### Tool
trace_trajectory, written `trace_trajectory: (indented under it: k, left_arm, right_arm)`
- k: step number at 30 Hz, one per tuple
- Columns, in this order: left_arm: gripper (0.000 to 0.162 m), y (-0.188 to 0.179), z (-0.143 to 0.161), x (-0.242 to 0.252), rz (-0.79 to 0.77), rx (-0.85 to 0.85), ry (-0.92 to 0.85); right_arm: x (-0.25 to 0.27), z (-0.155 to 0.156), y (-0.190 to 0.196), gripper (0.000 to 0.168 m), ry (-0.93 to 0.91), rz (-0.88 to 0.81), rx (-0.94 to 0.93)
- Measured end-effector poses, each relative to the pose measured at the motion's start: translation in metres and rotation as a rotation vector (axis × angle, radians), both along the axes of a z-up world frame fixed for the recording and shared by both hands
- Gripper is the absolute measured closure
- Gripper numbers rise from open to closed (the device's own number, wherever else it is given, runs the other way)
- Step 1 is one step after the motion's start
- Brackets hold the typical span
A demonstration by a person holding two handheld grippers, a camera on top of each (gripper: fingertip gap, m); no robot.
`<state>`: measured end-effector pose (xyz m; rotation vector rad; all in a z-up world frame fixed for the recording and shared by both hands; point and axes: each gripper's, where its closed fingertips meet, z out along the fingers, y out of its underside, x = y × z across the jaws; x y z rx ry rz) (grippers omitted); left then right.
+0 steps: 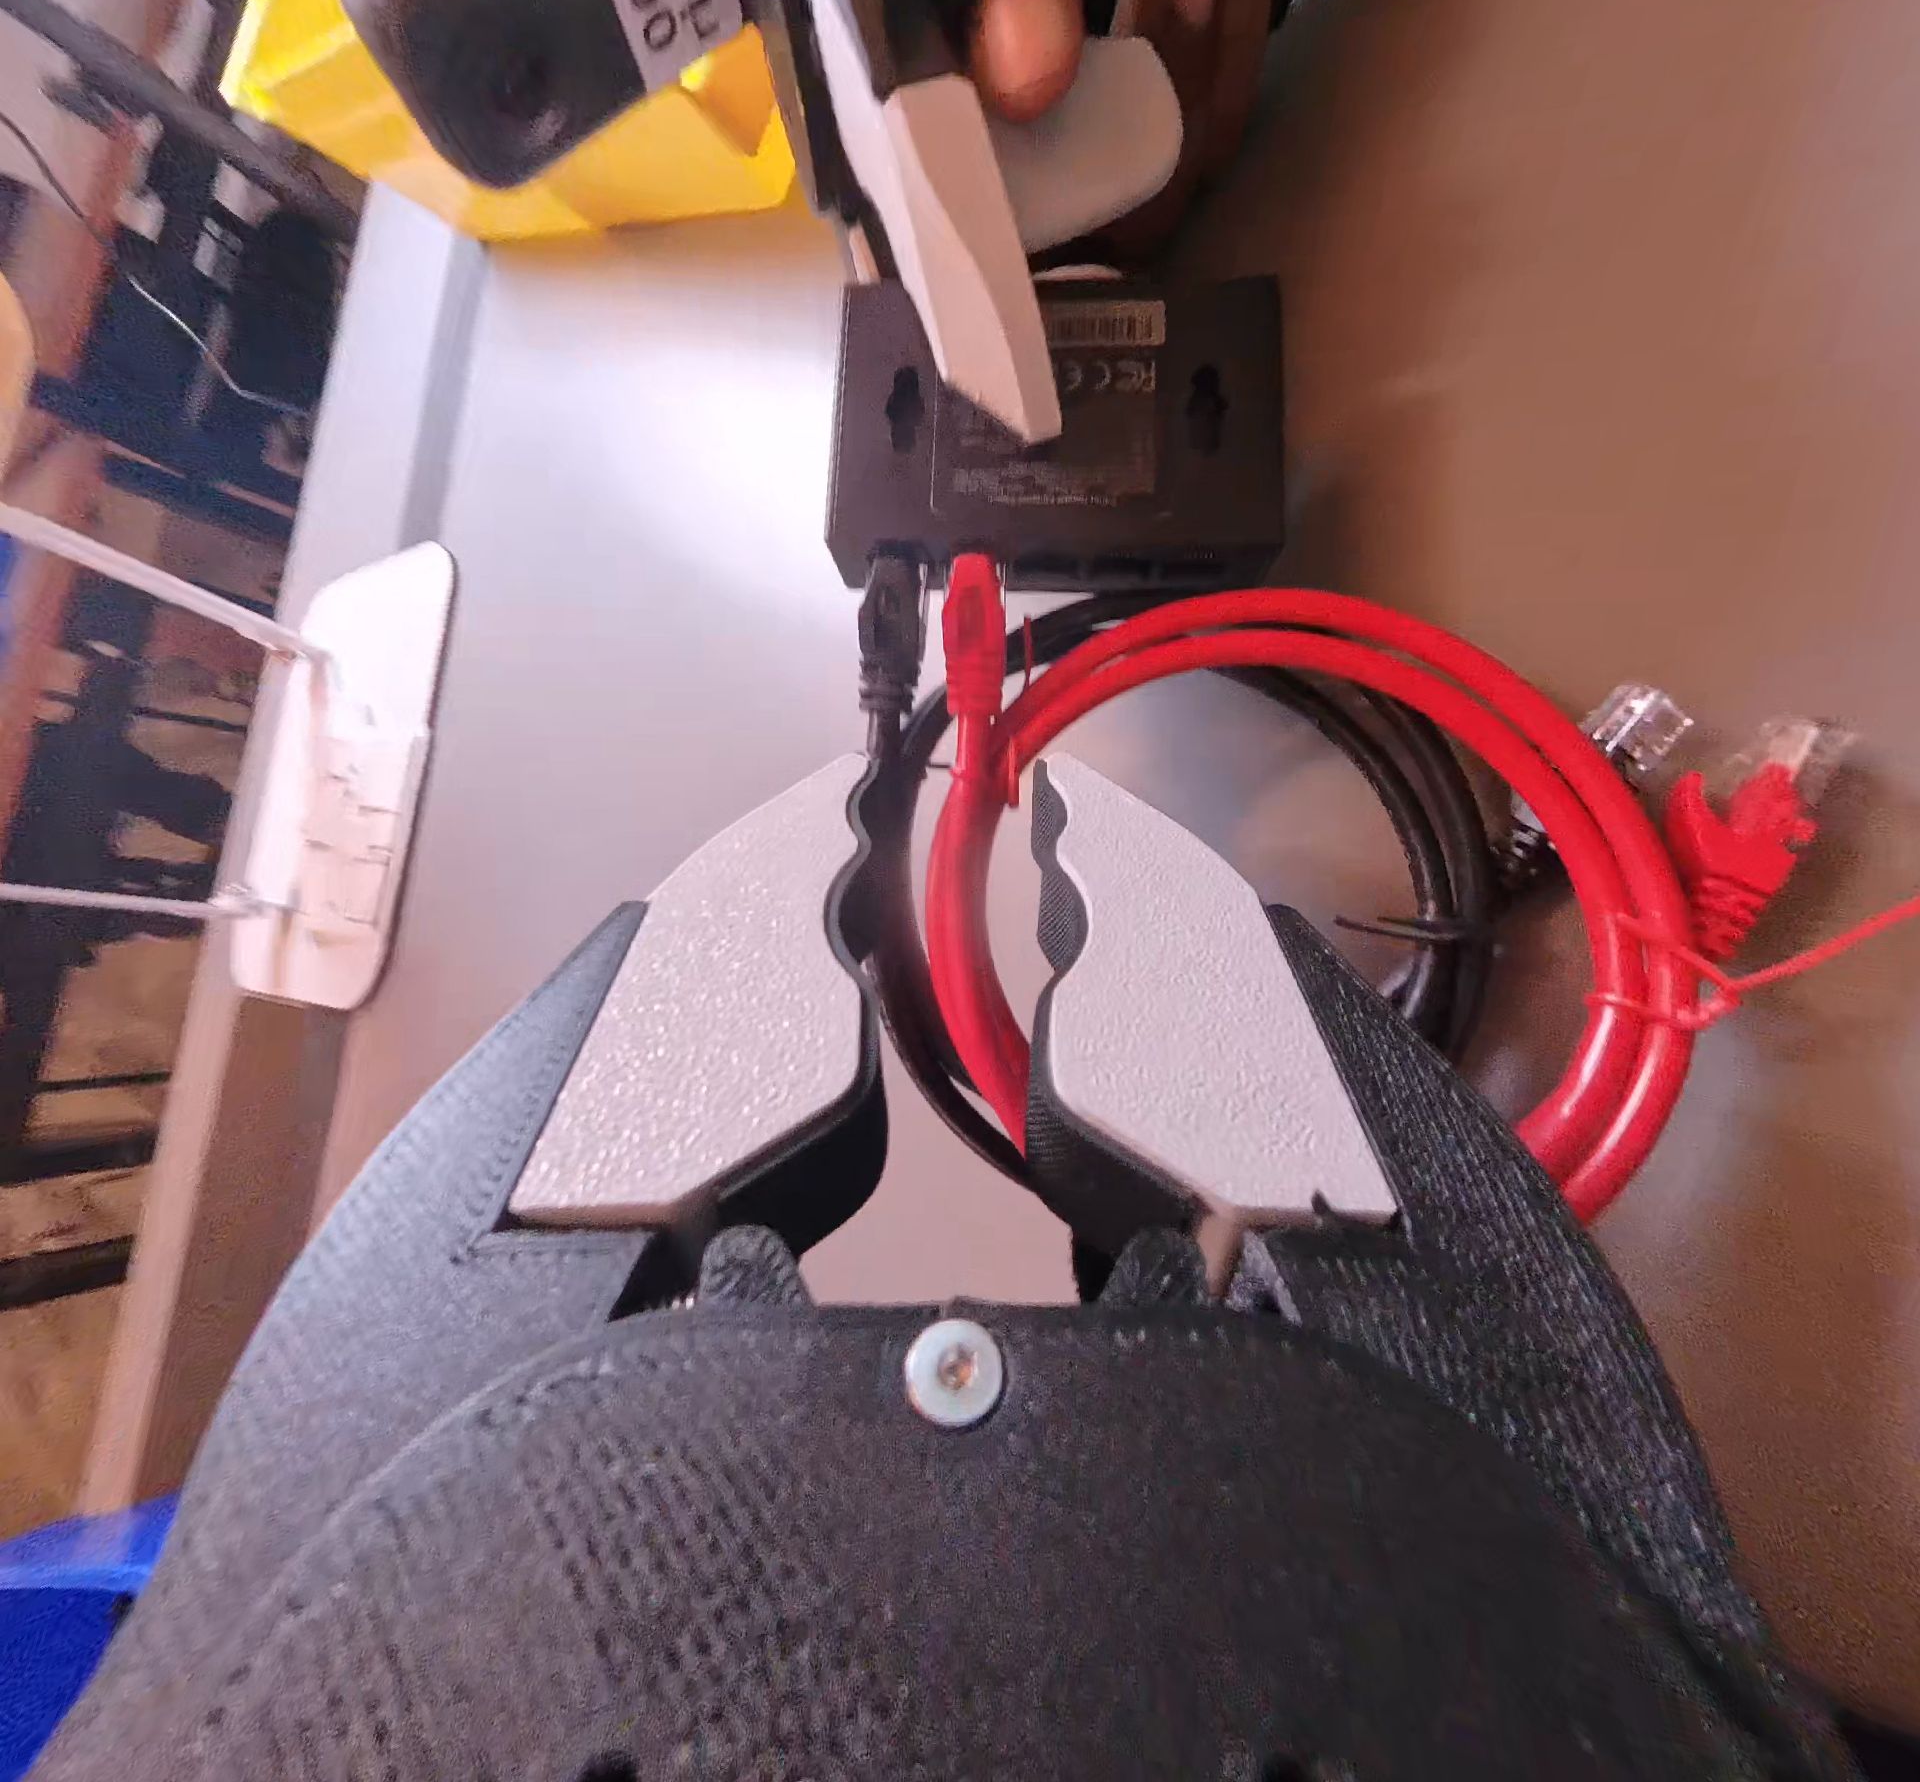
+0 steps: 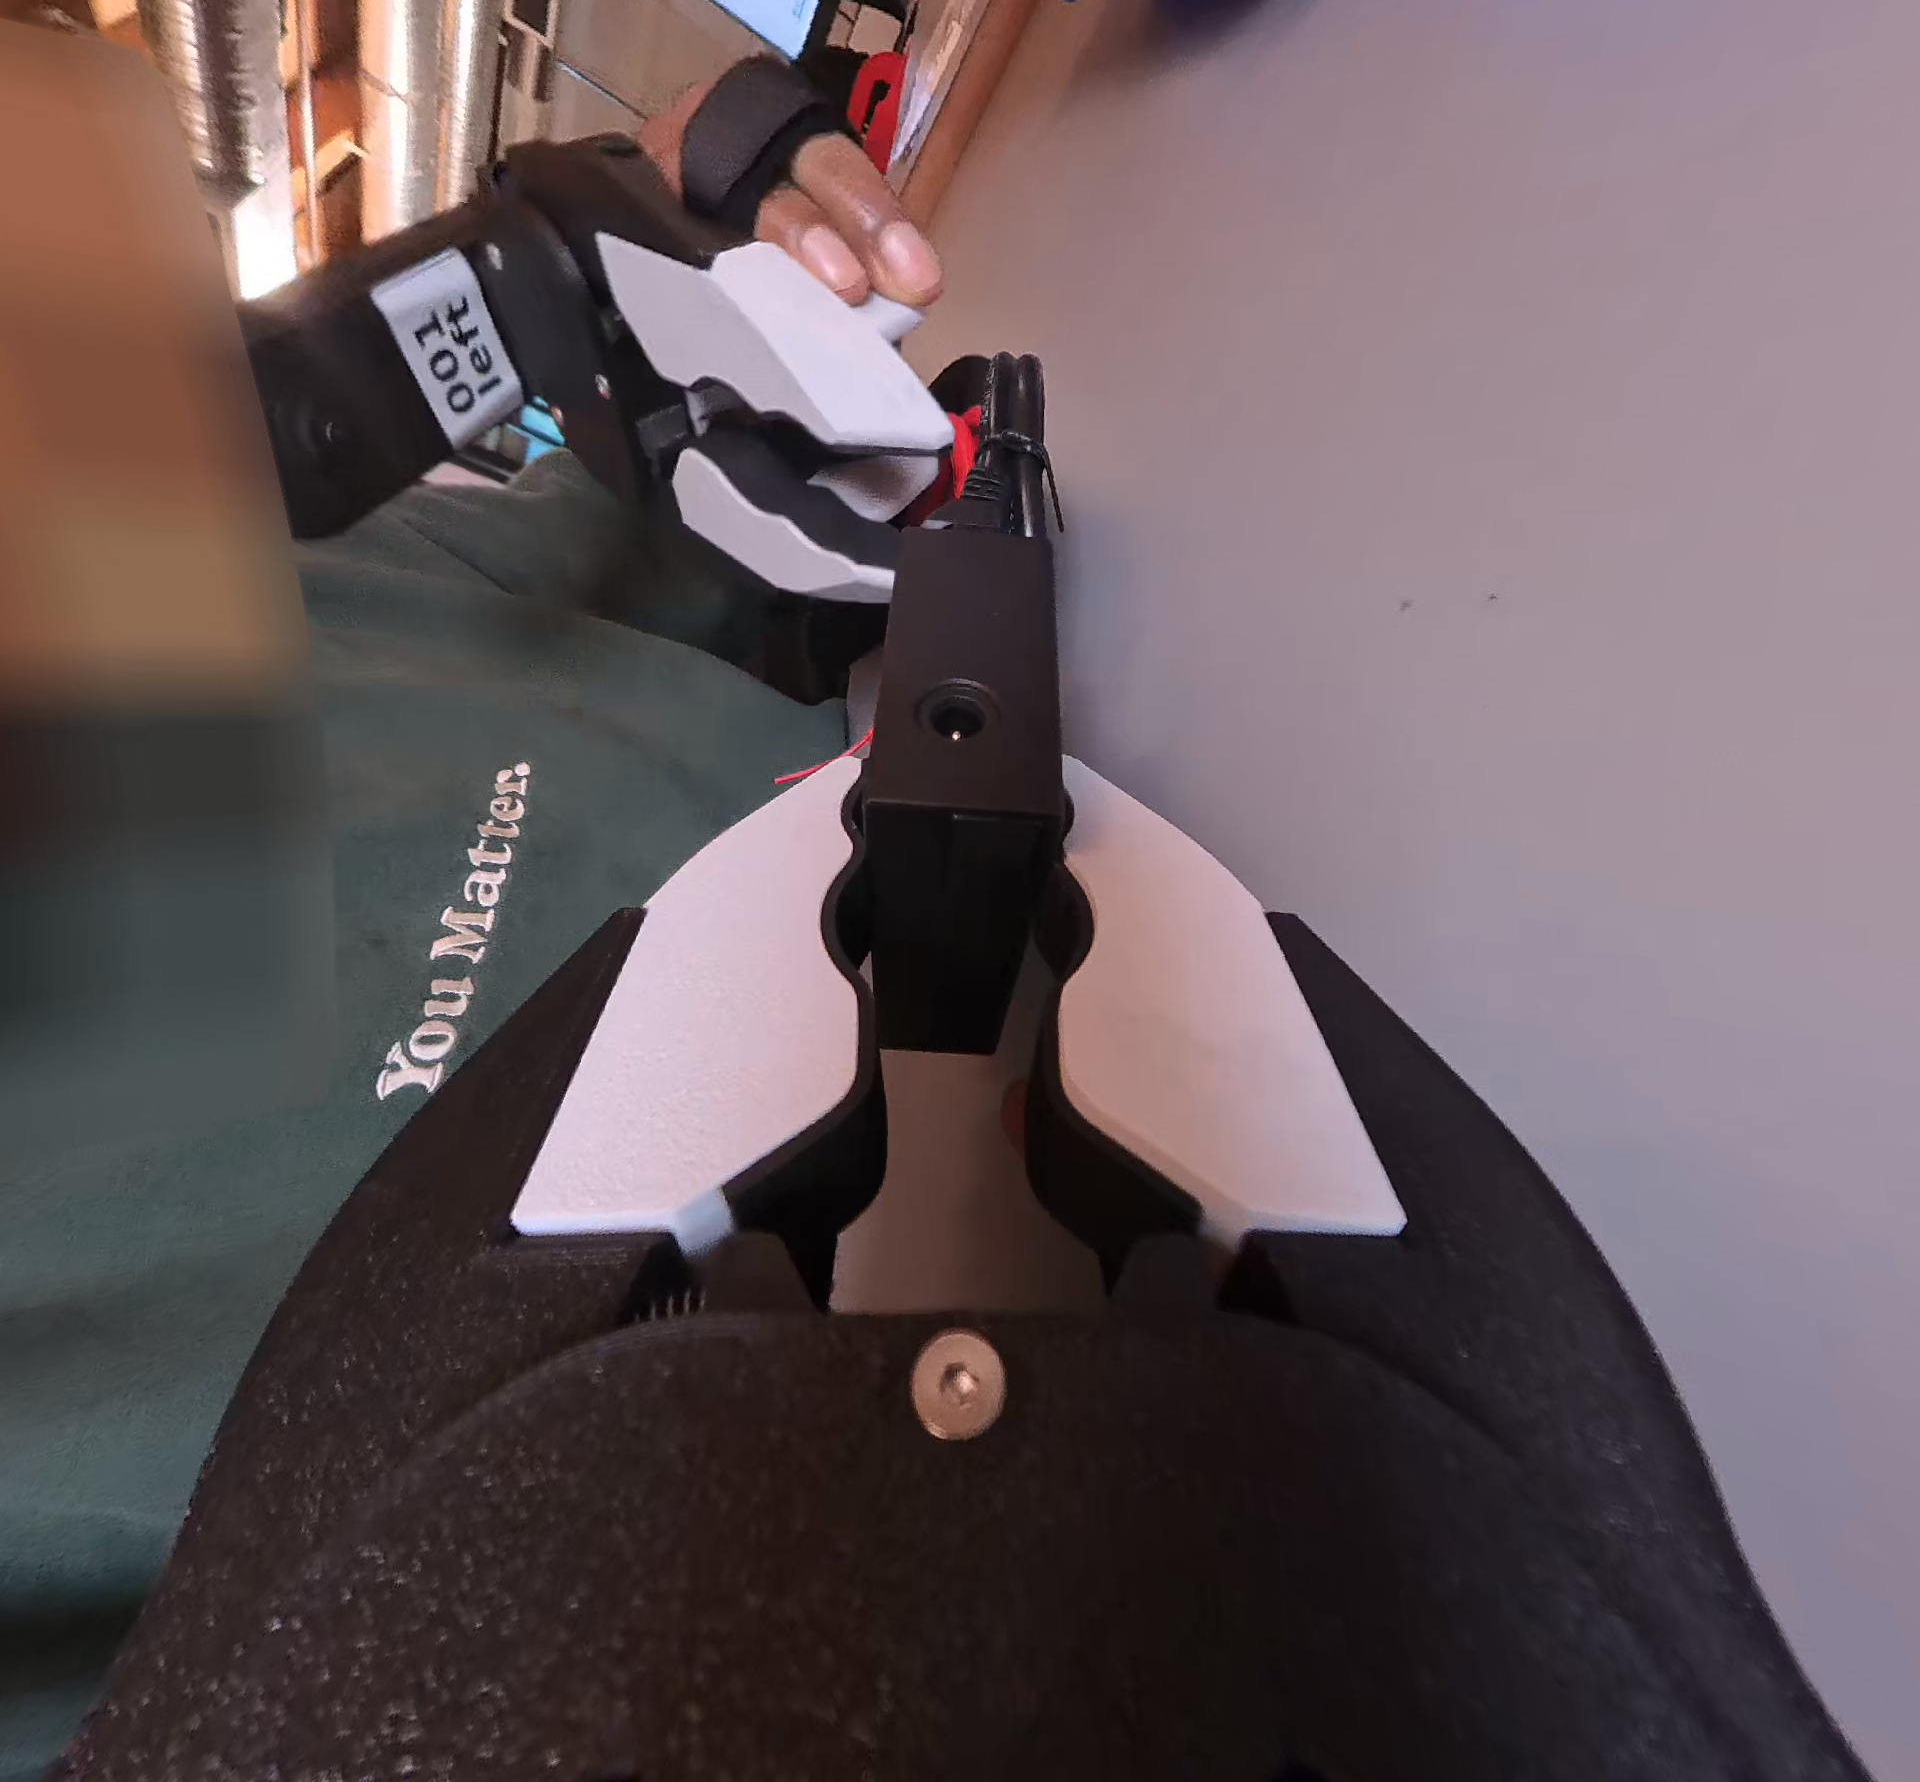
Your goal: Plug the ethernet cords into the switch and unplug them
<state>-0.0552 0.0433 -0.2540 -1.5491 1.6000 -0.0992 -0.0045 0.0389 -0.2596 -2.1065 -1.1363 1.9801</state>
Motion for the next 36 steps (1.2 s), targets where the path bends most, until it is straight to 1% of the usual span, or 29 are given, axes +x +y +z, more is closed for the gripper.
trace_trajectory:
  k: [4, 6, 7, 9, 14, 16, 19, 21, 28, 36]
  left_arm:
    - [0.139, -0.005, -0.009, 0.000, -0.032, 0.000, 0.029]
    - [0.147, -0.002, -0.012, 0.000, -0.034, 0.034, 0.058]
    - [0.148, -0.002, -0.013, 0.001, -0.045, 0.030, 0.062]
    - [0.148, -0.007, -0.015, 0.001, -0.075, -0.016, 0.070]
    - [0.150, -0.012, -0.023, 0.001, -0.122, -0.057, 0.127]
    - [0.151, -0.014, -0.023, 0.004, -0.145, -0.039, 0.127]
    - [0.151, -0.014, -0.028, 0.007, -0.149, -0.029, 0.133]
    - [0.151, -0.015, -0.026, 0.009, -0.149, -0.019, 0.109]
    - [0.152, -0.018, -0.028, 0.012, -0.184, -0.055, 0.111]
    - [0.151, -0.018, -0.025, 0.010, -0.168, -0.047, 0.067]
  right_arm:
    - [-0.003, 0.002, -0.002, 0.140, 0.014, 0.011, -0.007]
    - [-0.003, 0.001, -0.002, 0.140, 0.008, 0.018, -0.006]
    - [-0.003, 0.001, -0.004, 0.140, 0.006, 0.028, 0.002]
    - [-0.001, -0.002, -0.008, 0.140, -0.012, 0.060, 0.033]
    - [-0.002, -0.008, -0.015, 0.140, -0.056, 0.123, 0.095]
    - [-0.003, -0.006, -0.017, 0.140, -0.045, 0.135, 0.059]
    - [-0.003, -0.009, -0.017, 0.140, -0.071, 0.126, 0.067]
    - [-0.002, -0.008, -0.017, 0.140, -0.066, 0.130, 0.044]
    - [0.000, -0.011, -0.020, 0.140, -0.100, 0.149, 0.032]
    - [-0.001, -0.008, -0.019, 0.139, -0.081, 0.137, -0.001]
